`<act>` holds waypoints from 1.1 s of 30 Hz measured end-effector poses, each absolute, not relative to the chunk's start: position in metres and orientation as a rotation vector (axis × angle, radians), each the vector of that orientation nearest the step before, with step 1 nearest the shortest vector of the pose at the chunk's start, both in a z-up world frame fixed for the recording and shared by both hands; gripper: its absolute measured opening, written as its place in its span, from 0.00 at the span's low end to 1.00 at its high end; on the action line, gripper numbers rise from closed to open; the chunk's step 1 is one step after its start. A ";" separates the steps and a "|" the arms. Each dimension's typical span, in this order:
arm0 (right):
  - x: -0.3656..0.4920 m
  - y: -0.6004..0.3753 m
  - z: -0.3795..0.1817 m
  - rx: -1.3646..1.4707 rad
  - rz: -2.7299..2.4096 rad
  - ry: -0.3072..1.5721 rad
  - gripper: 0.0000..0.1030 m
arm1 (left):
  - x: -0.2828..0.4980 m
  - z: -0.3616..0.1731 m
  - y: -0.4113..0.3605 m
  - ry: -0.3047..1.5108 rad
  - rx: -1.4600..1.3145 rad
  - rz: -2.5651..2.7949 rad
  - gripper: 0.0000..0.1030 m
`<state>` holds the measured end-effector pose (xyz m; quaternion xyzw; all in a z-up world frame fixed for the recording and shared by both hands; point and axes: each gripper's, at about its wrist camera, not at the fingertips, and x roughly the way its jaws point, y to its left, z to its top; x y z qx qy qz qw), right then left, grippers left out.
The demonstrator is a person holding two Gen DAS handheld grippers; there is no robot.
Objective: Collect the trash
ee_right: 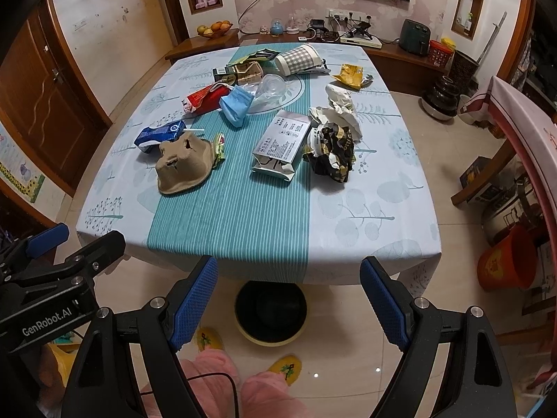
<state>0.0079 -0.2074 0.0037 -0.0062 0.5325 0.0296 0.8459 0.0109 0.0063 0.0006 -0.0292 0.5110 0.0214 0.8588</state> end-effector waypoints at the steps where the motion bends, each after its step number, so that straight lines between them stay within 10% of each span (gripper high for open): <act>1: 0.009 -0.208 0.005 -0.013 0.059 1.123 0.83 | 0.013 0.000 0.006 1.075 -0.057 0.041 0.91; 33: 0.141 -0.062 -0.048 0.075 0.106 1.115 0.82 | 0.160 -0.015 0.124 1.143 0.199 -0.191 0.91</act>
